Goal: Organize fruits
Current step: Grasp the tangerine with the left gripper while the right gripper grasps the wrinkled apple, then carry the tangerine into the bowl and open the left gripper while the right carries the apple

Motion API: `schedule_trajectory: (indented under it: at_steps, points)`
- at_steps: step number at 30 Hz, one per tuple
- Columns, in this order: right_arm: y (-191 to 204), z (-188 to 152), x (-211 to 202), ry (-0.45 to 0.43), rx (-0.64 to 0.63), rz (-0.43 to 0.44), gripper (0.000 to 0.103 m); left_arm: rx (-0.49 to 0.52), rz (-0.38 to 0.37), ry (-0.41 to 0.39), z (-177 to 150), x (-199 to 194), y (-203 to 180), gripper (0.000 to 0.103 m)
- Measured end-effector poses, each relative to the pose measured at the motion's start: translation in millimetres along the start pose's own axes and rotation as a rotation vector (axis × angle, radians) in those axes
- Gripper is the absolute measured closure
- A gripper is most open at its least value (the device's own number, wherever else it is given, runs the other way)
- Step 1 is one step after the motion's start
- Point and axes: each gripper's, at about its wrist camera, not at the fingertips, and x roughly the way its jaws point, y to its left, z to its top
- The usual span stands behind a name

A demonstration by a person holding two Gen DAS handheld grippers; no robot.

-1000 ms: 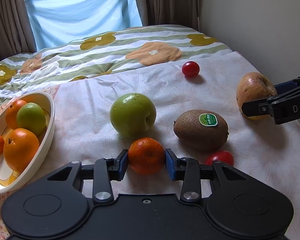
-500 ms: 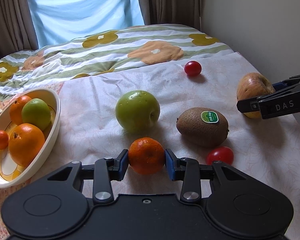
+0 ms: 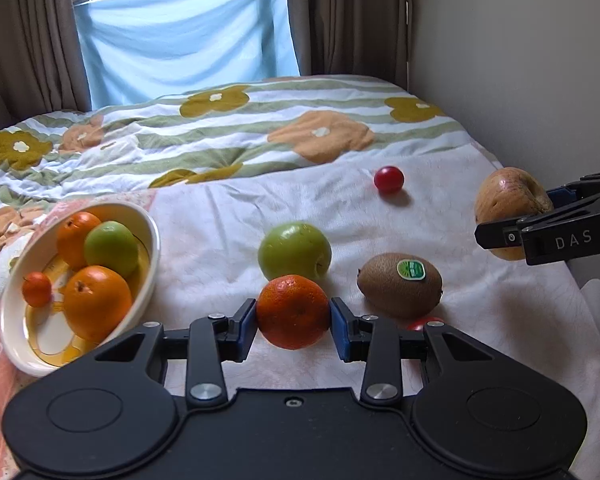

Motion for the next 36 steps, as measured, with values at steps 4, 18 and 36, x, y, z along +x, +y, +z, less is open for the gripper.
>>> schedule_trajectory:
  at_steps: [4, 18, 36]
  points:
    - [12, 9, -17, -0.017, -0.007, 0.012, 0.013, -0.017, 0.009, -0.027, 5, -18, 9, 0.061]
    - [97, 46, -56, -0.071, -0.029, 0.065, 0.013, -0.034, 0.035, -0.091, 12, -72, 77, 0.061]
    - [224, 83, -16, -0.061, -0.006, 0.097, 0.013, 0.016, 0.058, -0.097, 17, -62, 209, 0.061]
